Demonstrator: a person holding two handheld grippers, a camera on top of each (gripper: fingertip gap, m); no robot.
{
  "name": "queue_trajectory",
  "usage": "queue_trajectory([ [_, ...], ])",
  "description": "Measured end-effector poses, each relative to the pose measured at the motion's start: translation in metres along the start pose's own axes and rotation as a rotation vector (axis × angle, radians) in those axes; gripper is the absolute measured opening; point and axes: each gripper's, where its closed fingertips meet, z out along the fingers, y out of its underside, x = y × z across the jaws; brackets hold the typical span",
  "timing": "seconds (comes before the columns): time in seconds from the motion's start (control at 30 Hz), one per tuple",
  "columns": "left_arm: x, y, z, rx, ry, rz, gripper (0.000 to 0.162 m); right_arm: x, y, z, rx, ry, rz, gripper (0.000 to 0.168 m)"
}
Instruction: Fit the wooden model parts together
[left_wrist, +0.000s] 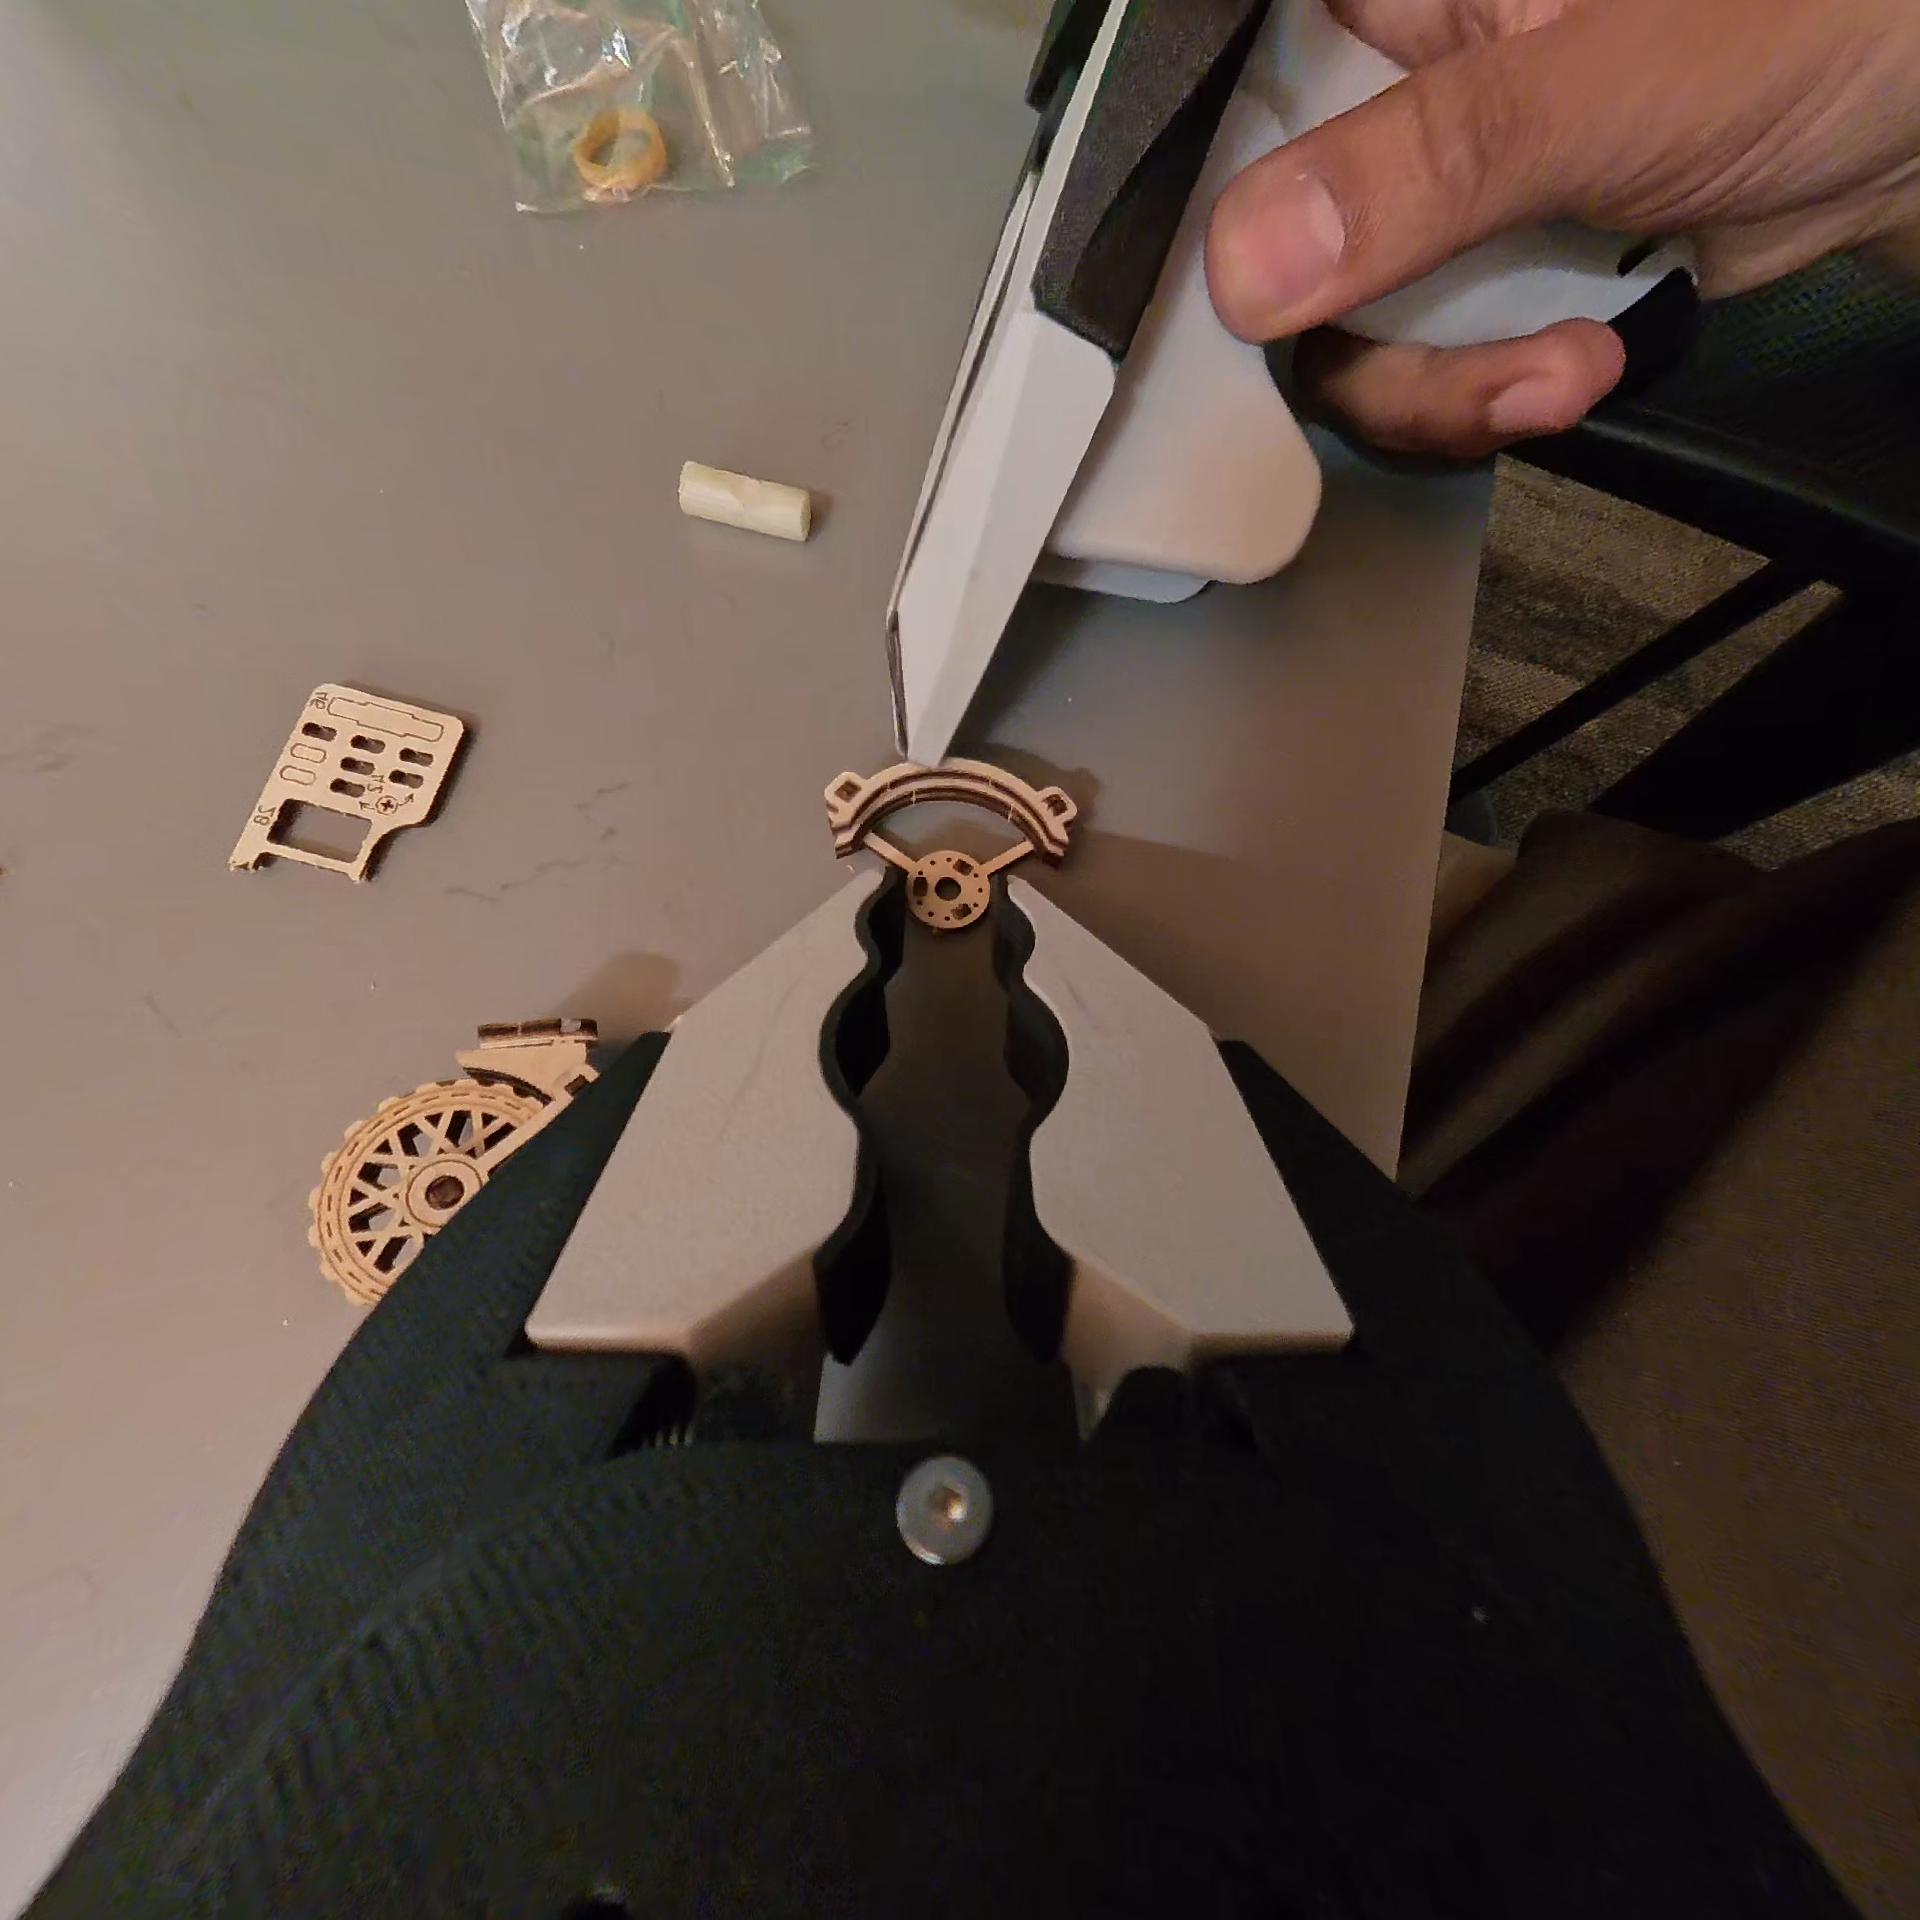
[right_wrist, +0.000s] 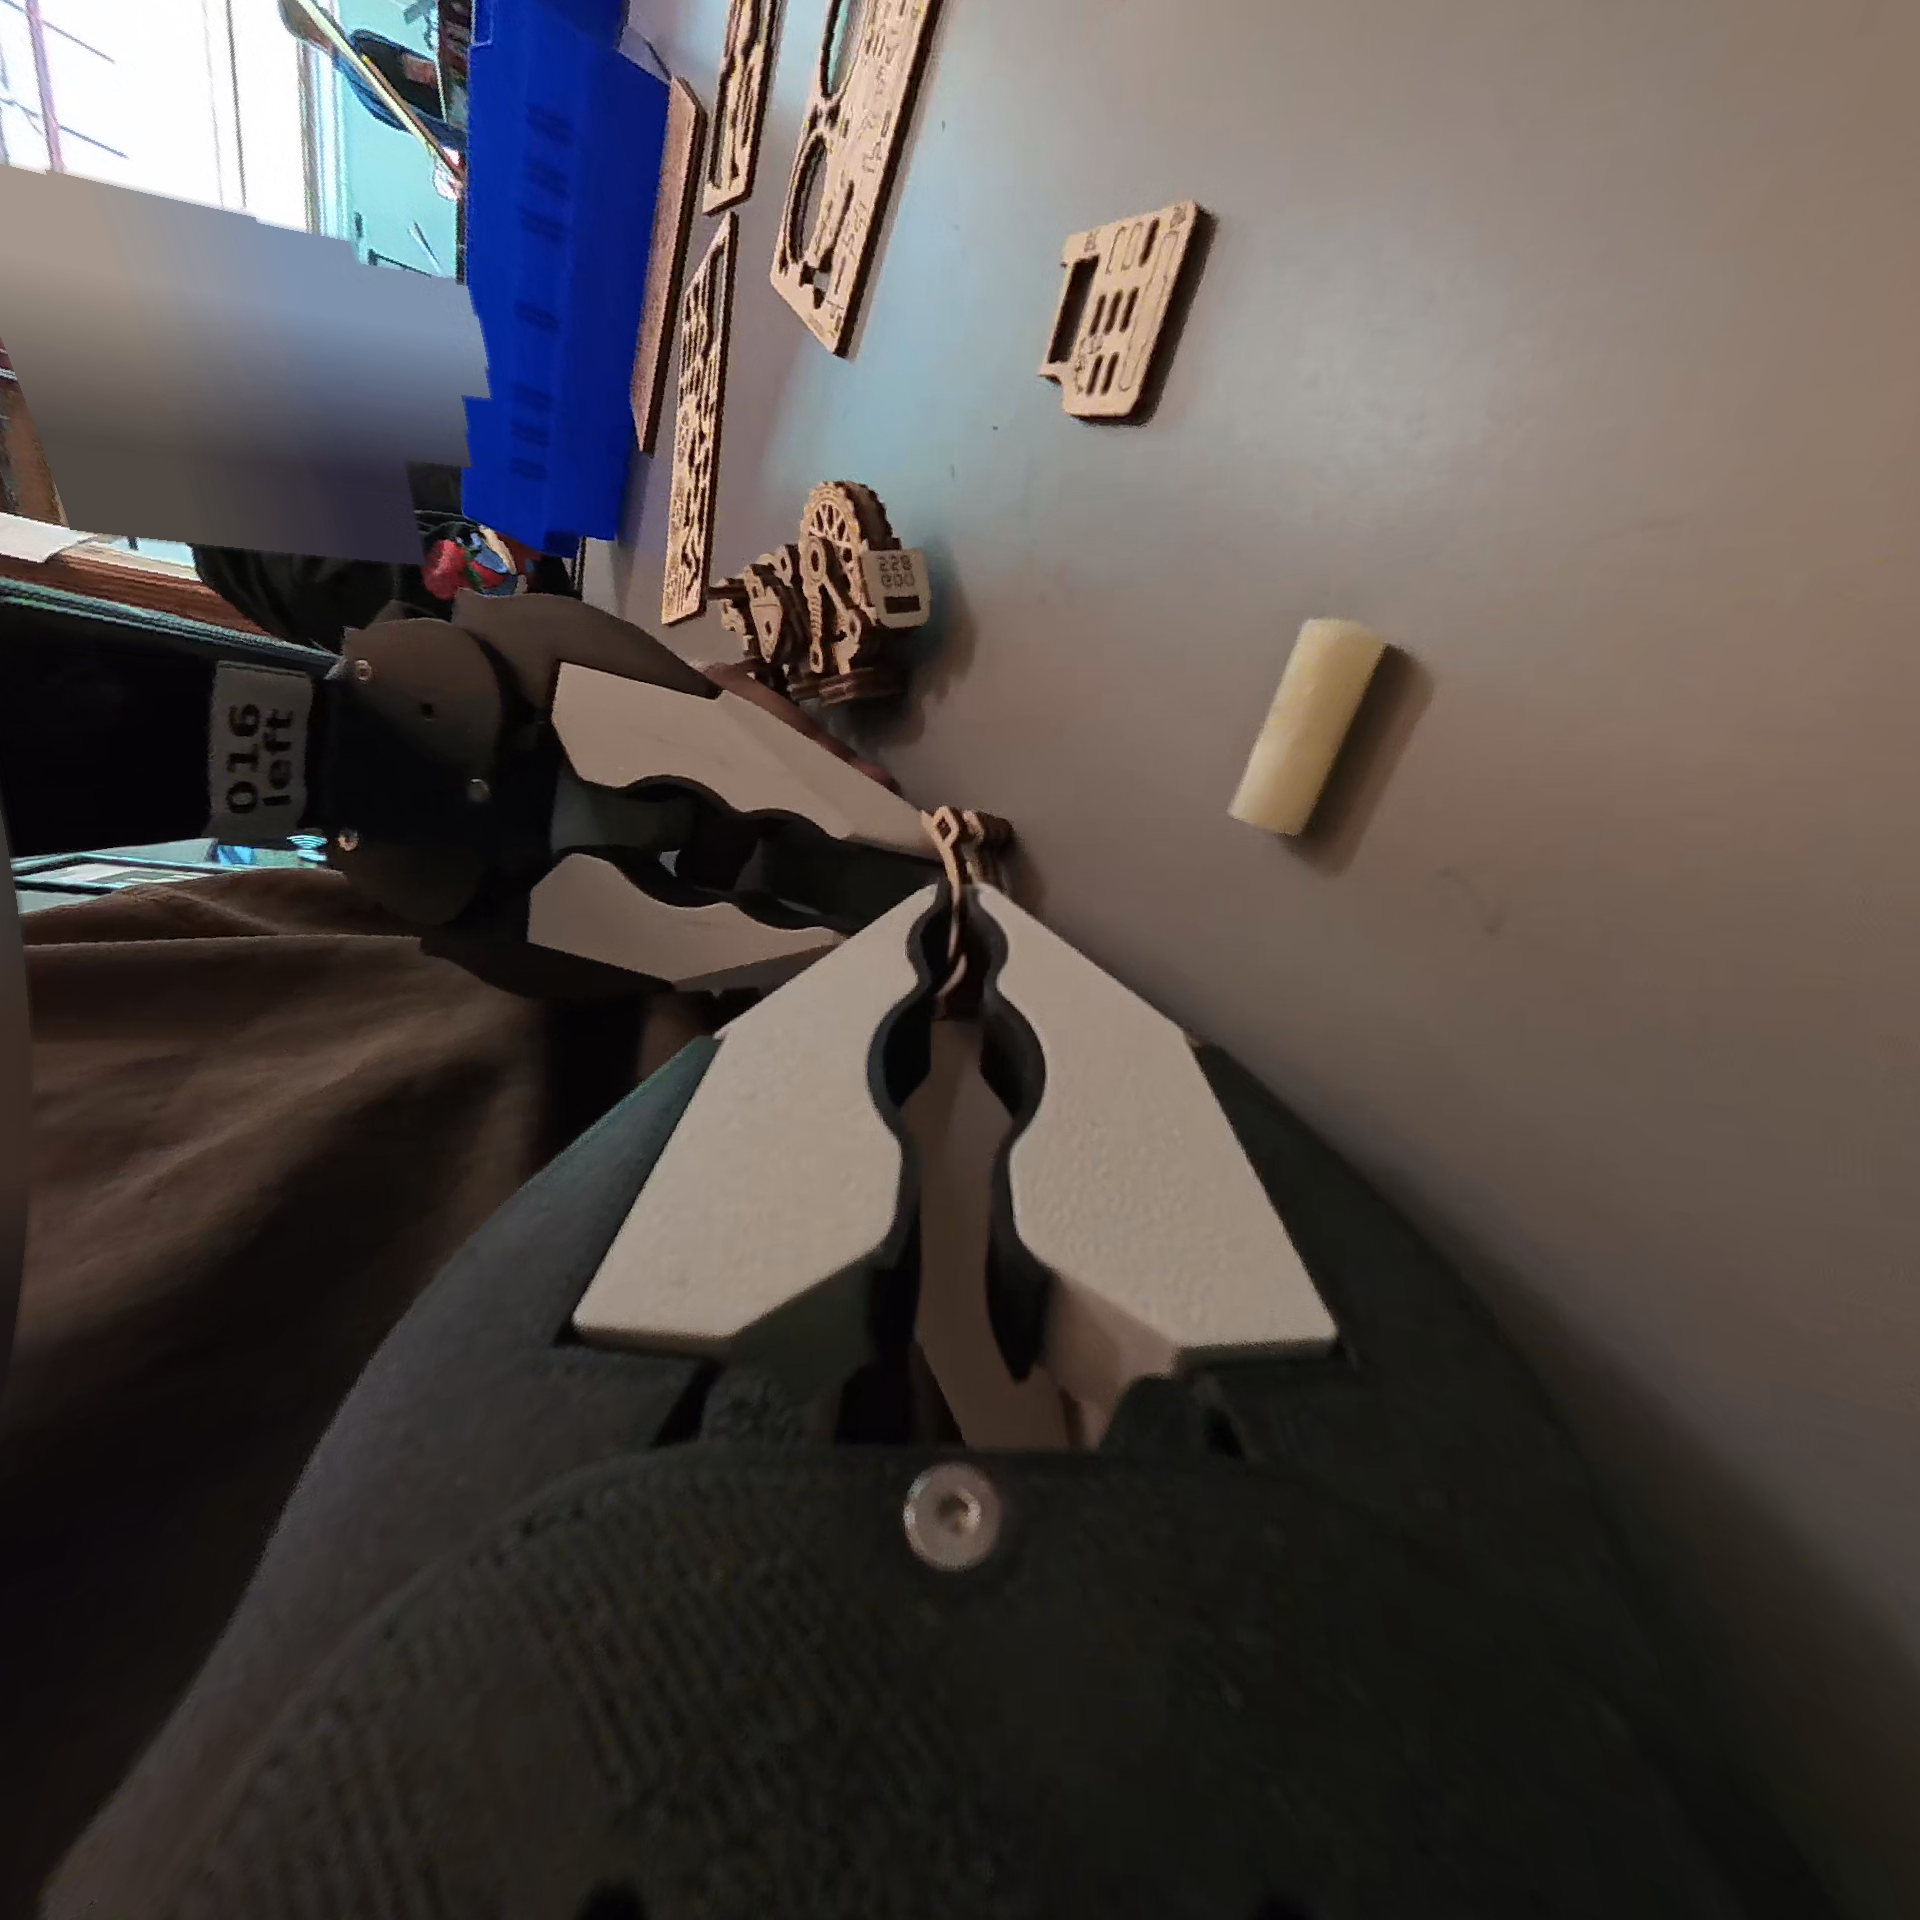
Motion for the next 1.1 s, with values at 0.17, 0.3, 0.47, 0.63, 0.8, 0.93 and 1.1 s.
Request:
queue_trajectory([
  [0.17, 0.000, 0.000, 0.000, 0.000, 0.001, -0.001, 0.014, -0.001, -0.001, -0.001, 0.005, 0.012, -0.025, 0.000],
  [0.3, 0.000, 0.000, 0.000, 0.000, 0.002, -0.003, 0.014, -0.005, -0.003, -0.001, 0.013, 0.004, -0.053, 0.000],
  [0.47, 0.000, 0.000, 0.000, 0.000, 0.002, -0.003, 0.014, -0.003, -0.001, 0.000, 0.000, 0.048, -0.085, 0.000],
  [0.63, 0.000, 0.000, 0.000, -0.001, 0.000, 0.000, 0.014, -0.004, -0.002, 0.002, -0.001, 0.085, -0.135, 0.000],
  [0.8, 0.000, 0.000, 0.000, 0.000, 0.001, -0.001, 0.014, -0.009, -0.006, -0.001, 0.023, 0.082, -0.167, 0.000],
  [0.93, 0.000, 0.000, 0.000, -0.001, 0.001, -0.002, 0.014, -0.005, -0.003, 0.005, -0.001, 0.119, -0.196, 0.000],
  [1.1, 0.000, 0.000, 0.000, 0.000, 0.000, -0.001, 0.014, -0.018, -0.010, 0.000, 0.047, 0.064, -0.202, 0.000],
])
